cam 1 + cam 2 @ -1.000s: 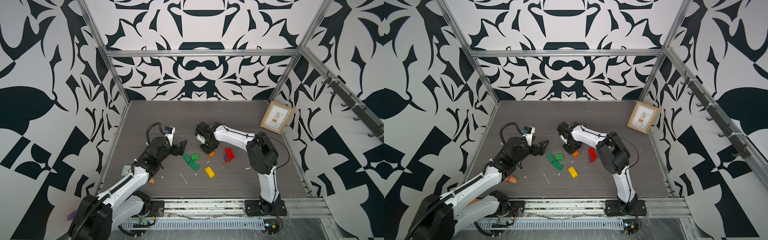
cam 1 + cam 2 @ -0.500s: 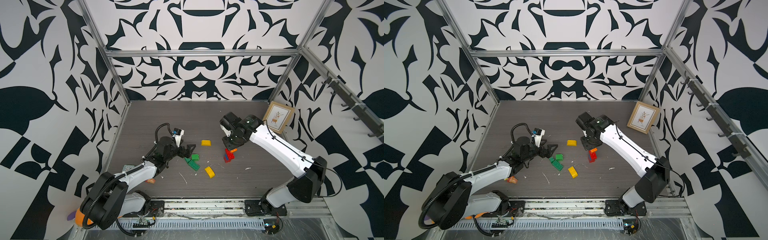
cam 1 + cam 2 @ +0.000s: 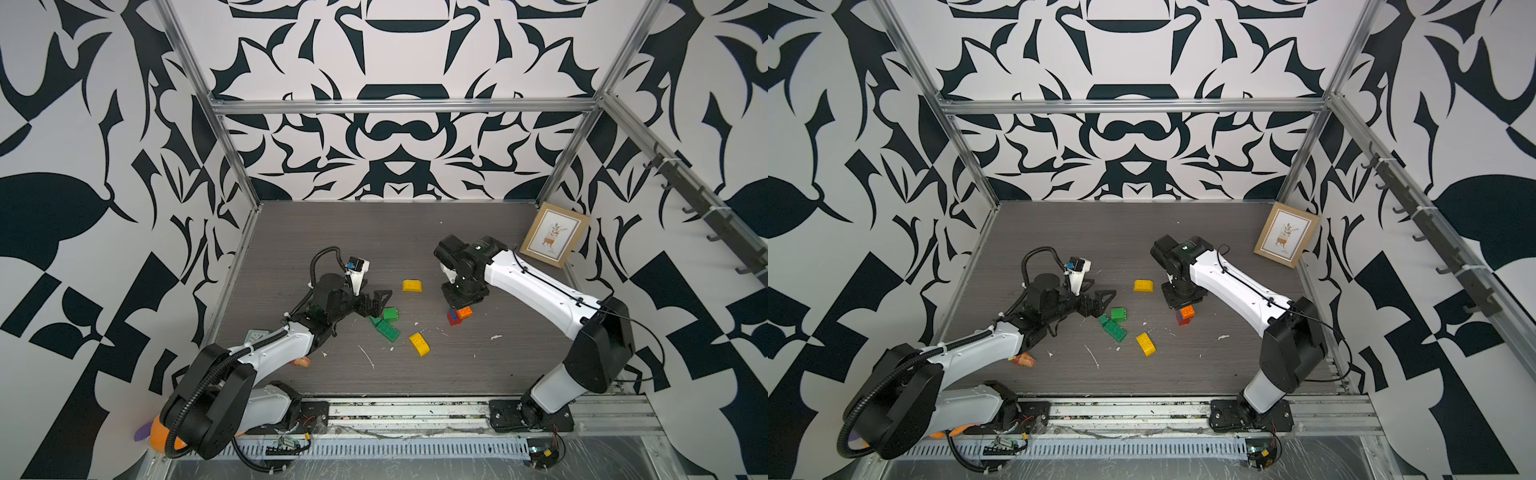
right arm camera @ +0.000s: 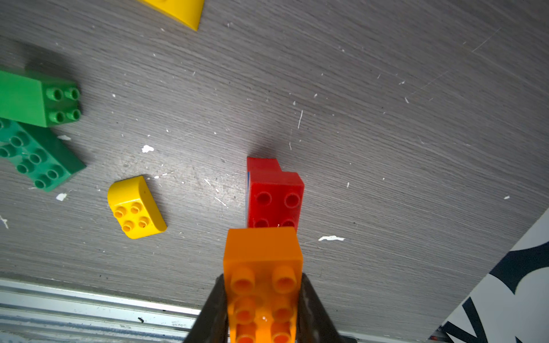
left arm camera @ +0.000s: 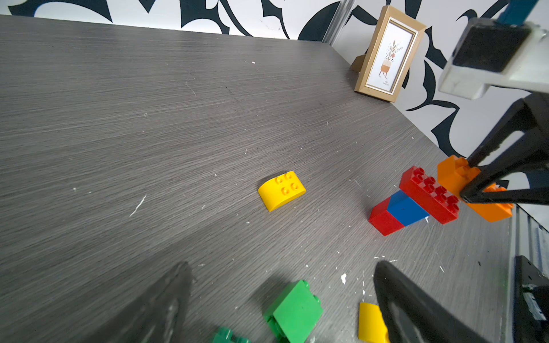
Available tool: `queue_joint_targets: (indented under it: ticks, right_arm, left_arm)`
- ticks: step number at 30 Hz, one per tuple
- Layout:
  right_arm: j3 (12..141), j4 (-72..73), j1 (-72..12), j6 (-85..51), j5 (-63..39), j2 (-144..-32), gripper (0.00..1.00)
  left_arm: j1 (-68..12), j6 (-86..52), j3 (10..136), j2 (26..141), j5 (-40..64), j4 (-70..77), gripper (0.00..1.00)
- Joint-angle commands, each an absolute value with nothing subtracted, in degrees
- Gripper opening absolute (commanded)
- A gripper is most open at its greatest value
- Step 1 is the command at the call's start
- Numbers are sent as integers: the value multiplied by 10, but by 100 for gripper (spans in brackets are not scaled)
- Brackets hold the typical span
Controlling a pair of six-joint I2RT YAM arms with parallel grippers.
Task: Assemble an ice cream with lego
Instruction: Pick up the lego brick from the center of the board, then assemble the lego brick with the lego brick.
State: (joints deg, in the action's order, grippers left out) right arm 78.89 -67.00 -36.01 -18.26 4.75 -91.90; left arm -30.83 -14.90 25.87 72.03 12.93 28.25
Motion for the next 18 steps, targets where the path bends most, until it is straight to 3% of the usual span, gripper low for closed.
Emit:
queue_joint_targets:
  ticks: [1,18]
  right_arm:
    - [780,-655,-352,-182,40,-915,19]
    - [761,-636,-344,-179,42,-922,24]
  left_arm:
    - [-309,-143,262,724,133,286,99]
    - [-309,-143,263,725,135,284,99]
